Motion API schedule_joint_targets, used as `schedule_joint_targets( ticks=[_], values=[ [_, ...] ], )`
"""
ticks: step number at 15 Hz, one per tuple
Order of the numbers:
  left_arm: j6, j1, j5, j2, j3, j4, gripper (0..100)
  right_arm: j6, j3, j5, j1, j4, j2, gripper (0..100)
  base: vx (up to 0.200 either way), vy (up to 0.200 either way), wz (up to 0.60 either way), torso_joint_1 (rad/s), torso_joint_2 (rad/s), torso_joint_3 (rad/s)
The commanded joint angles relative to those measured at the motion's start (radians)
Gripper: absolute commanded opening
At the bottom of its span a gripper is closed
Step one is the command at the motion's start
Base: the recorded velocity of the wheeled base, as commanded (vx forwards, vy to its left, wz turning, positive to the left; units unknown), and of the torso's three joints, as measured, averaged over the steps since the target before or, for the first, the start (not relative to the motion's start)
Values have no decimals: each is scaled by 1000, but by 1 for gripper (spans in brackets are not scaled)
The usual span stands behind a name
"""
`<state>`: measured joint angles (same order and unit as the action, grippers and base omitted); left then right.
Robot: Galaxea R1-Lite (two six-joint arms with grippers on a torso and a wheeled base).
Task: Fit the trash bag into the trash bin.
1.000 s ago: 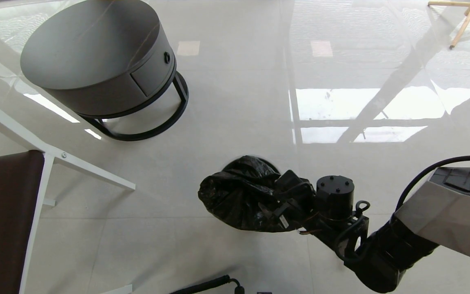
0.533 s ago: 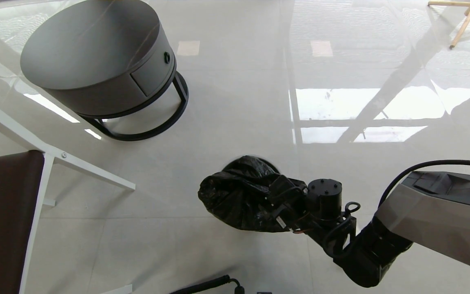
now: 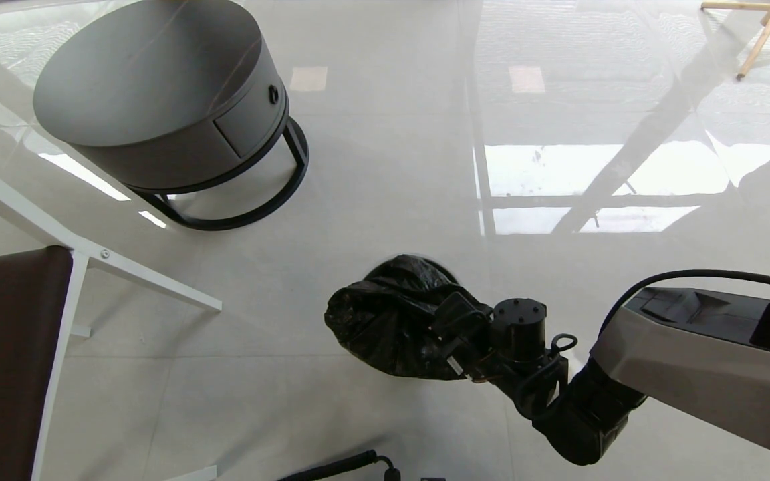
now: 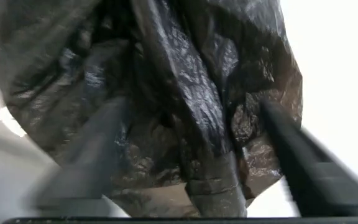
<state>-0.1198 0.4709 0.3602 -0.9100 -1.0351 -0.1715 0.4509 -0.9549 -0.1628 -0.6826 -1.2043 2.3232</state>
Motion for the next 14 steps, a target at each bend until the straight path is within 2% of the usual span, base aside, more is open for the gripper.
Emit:
schedule_joint_targets(
  ticks=[1, 5, 9, 13, 14],
  values=[
    [0, 0, 0, -3, 1, 0, 0, 0, -13, 0, 3, 0, 18, 0, 0, 0, 0, 0, 0, 0],
    [0, 0, 0, -3, 13, 0, 0, 0, -30, -1, 28, -12, 10, 0, 0, 0, 0, 0, 0, 0],
    [-1, 0, 0, -3, 18, 0, 0, -9, -182, -17, 126, -15, 7, 0, 0, 0, 0, 0, 0, 0],
    [-1, 0, 0, 0, 52, -6, 0, -80, -245, -17, 138, -14, 30, 0, 0, 0, 0, 0, 0, 0],
    [2, 0, 0, -1, 78, -45, 0, -118, -291, -17, 136, -3, 44, 0, 0, 0, 0, 0, 0, 0]
  ],
)
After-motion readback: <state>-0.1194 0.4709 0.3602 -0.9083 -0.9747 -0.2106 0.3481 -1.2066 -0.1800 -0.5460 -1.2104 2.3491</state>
